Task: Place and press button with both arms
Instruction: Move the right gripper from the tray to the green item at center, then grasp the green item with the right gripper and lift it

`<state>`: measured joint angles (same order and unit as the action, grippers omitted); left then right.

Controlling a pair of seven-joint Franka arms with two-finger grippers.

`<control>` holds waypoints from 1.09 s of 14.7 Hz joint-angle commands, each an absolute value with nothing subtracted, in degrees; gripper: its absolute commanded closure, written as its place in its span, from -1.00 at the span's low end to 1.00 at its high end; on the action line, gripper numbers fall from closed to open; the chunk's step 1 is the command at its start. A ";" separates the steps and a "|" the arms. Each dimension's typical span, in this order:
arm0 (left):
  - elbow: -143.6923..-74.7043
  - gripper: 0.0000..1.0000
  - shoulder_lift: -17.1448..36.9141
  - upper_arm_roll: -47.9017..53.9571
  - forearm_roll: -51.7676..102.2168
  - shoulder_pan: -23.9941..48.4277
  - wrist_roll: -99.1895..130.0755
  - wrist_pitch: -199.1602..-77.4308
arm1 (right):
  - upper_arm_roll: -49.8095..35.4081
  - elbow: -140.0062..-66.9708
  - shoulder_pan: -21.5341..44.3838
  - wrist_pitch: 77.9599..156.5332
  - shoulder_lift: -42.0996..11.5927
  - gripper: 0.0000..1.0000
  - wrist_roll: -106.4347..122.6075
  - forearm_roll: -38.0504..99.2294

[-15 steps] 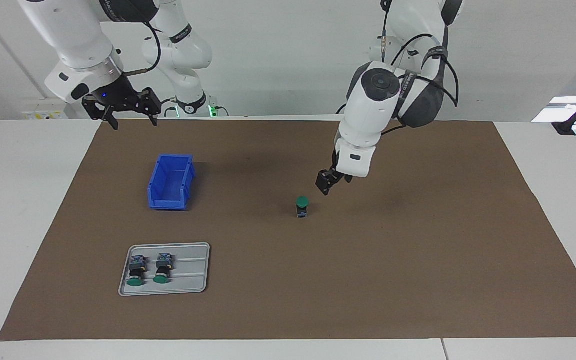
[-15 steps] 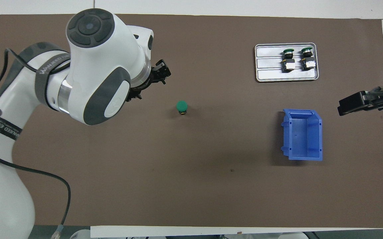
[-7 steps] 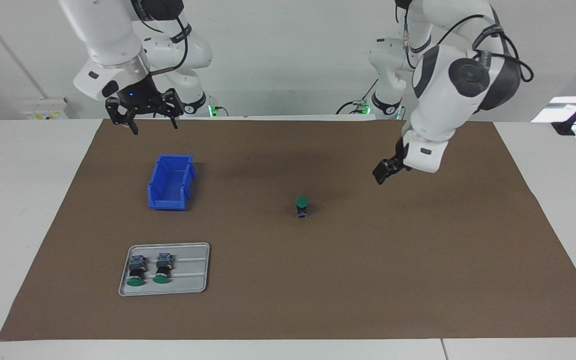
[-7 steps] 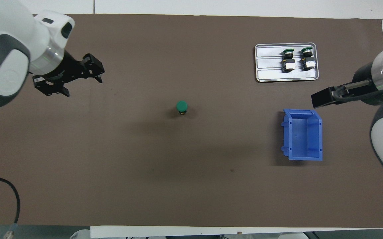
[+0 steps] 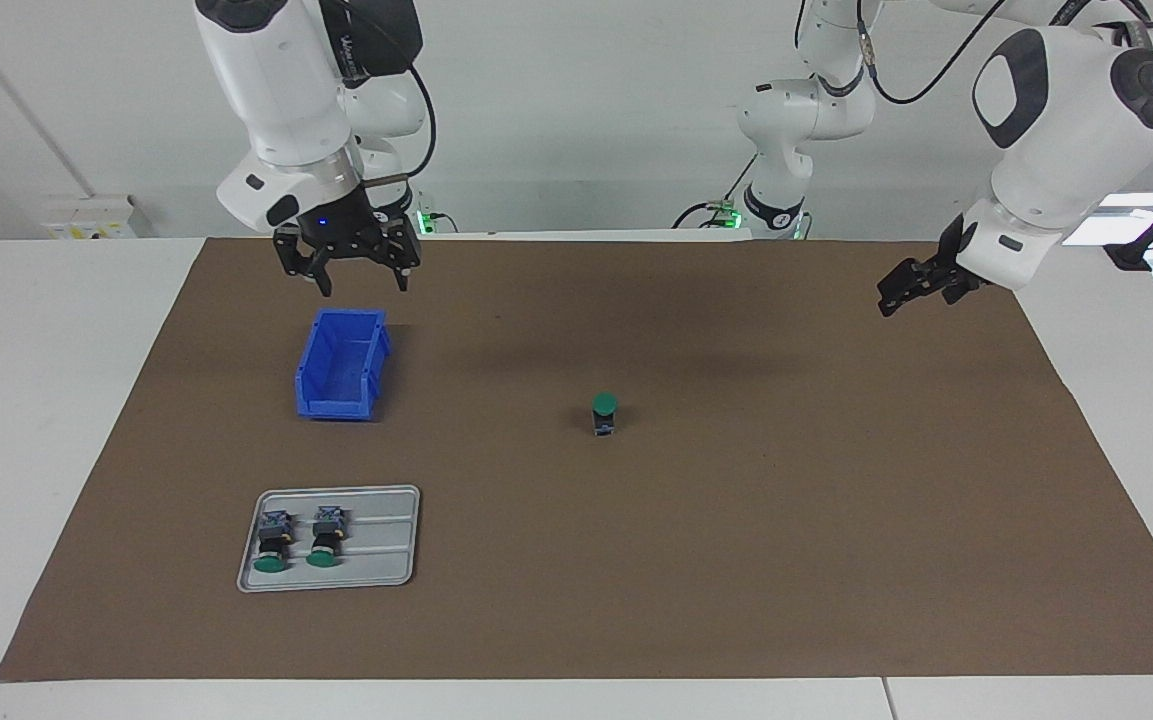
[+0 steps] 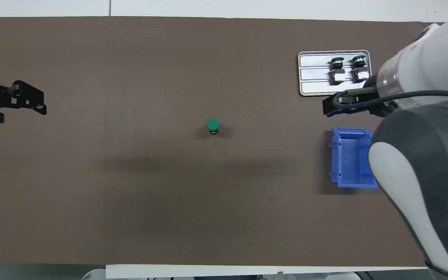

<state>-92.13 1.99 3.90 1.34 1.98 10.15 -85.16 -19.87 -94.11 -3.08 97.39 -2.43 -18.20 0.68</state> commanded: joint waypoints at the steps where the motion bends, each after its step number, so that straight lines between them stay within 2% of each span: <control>1: -96.68 -1.00 -1.93 4.39 0.18 0.88 8.27 -85.69 | -24.86 -94.22 -2.82 103.51 -6.66 -0.89 -29.75 0.97; 3: -97.46 -1.00 -2.28 4.57 0.18 0.18 4.24 -85.87 | -25.23 -94.13 1.03 108.78 -10.09 -0.89 -36.10 0.18; 6: -97.47 -1.00 -1.76 4.83 0.88 0.35 2.38 -88.59 | -25.40 -94.22 3.50 113.72 -14.40 -0.89 -36.74 -0.09; 10: -96.68 -1.00 -1.67 5.80 0.79 0.35 2.02 -87.19 | -27.50 -93.96 4.48 112.77 -18.89 -0.89 -33.68 -5.34; 13: -97.20 -1.00 -2.11 5.80 0.97 0.35 2.02 -86.92 | -29.00 -92.90 4.83 108.47 -22.40 -0.88 -31.64 -9.57; 16: -96.86 -1.00 -2.02 5.80 1.14 0.96 2.29 -87.27 | -28.92 -88.96 8.16 108.63 -26.09 -0.85 -31.73 -11.33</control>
